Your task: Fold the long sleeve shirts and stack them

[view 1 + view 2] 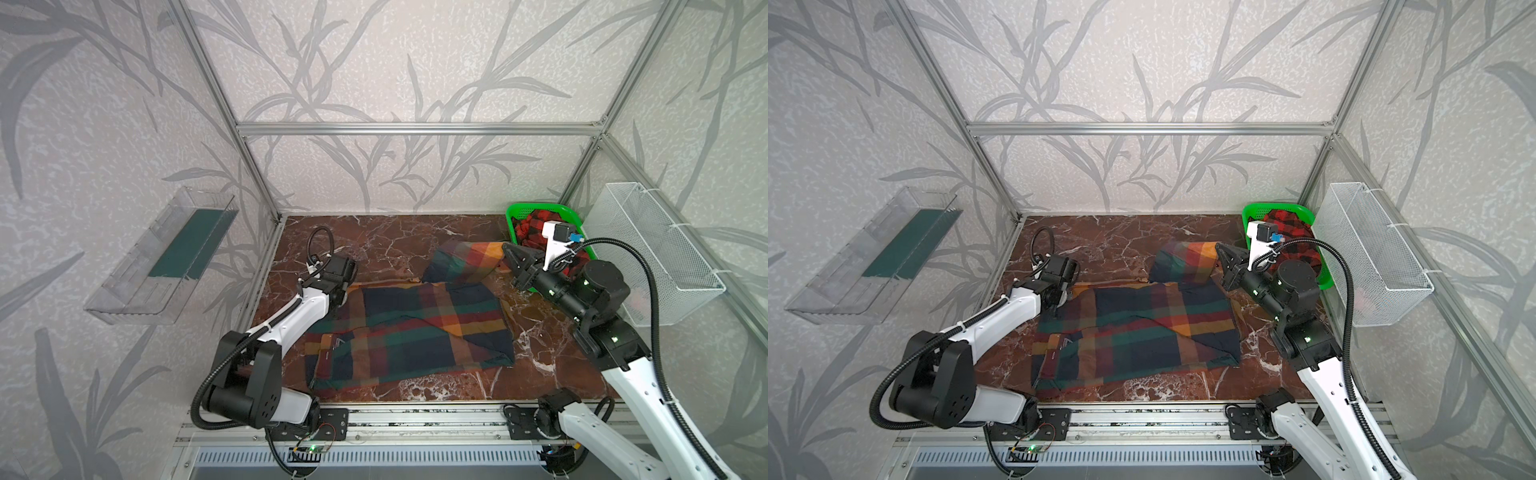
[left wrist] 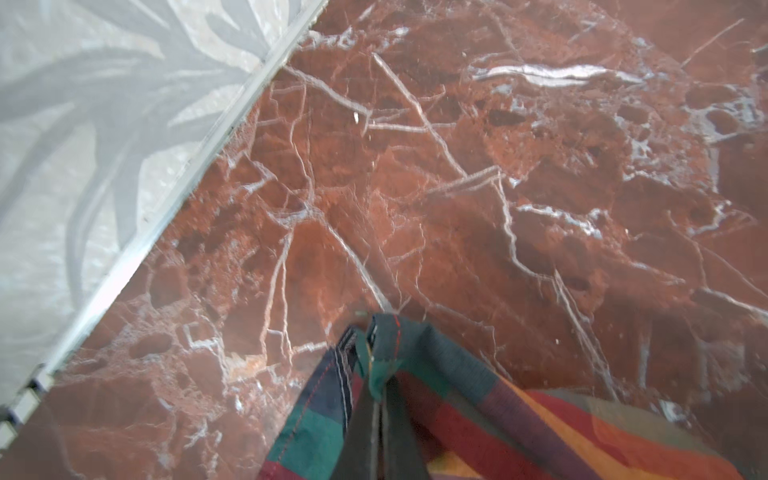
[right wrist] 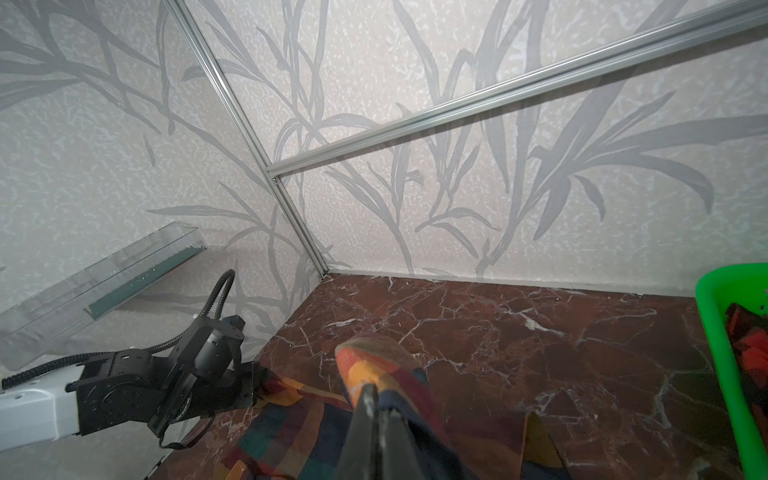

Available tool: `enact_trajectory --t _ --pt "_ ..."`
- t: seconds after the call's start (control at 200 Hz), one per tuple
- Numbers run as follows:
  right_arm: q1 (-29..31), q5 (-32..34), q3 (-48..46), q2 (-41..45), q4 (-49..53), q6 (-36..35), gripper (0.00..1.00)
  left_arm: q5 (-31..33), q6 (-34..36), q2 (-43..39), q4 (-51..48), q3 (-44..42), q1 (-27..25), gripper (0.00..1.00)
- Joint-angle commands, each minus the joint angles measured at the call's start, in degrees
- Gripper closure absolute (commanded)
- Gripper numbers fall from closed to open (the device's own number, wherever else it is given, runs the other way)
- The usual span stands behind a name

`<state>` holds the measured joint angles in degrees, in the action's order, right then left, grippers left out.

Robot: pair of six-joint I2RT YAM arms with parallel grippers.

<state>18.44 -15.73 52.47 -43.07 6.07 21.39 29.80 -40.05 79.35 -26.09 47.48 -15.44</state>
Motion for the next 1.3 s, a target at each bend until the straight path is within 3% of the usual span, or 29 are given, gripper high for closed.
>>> enact_trajectory --t 0.0,0.49,0.94,1.075,1.295 --pt "0.1 -1.1 -2.2 3.3 4.6 -0.3 1.00 -2.0 -3.8 -4.4 6.3 -4.4 -0.4 1.00" --pt "0.1 -3.1 -8.1 16.1 18.9 0.2 1.00 -2.5 -8.3 -14.2 5.7 -16.3 -3.5 1.00" --pt "0.1 -1.6 -8.1 20.4 28.5 -1.4 1.00 -4.6 -9.0 -22.6 5.4 -22.7 -4.4 1.00" --pt "0.1 -1.5 -9.0 21.2 30.6 -1.4 1.00 -4.5 -11.3 -23.5 2.1 -22.0 -5.3 0.82" --pt "0.1 -0.9 -8.8 22.7 34.2 -2.2 1.00 -2.9 -14.1 -31.1 -7.4 -19.1 -7.1 0.68"
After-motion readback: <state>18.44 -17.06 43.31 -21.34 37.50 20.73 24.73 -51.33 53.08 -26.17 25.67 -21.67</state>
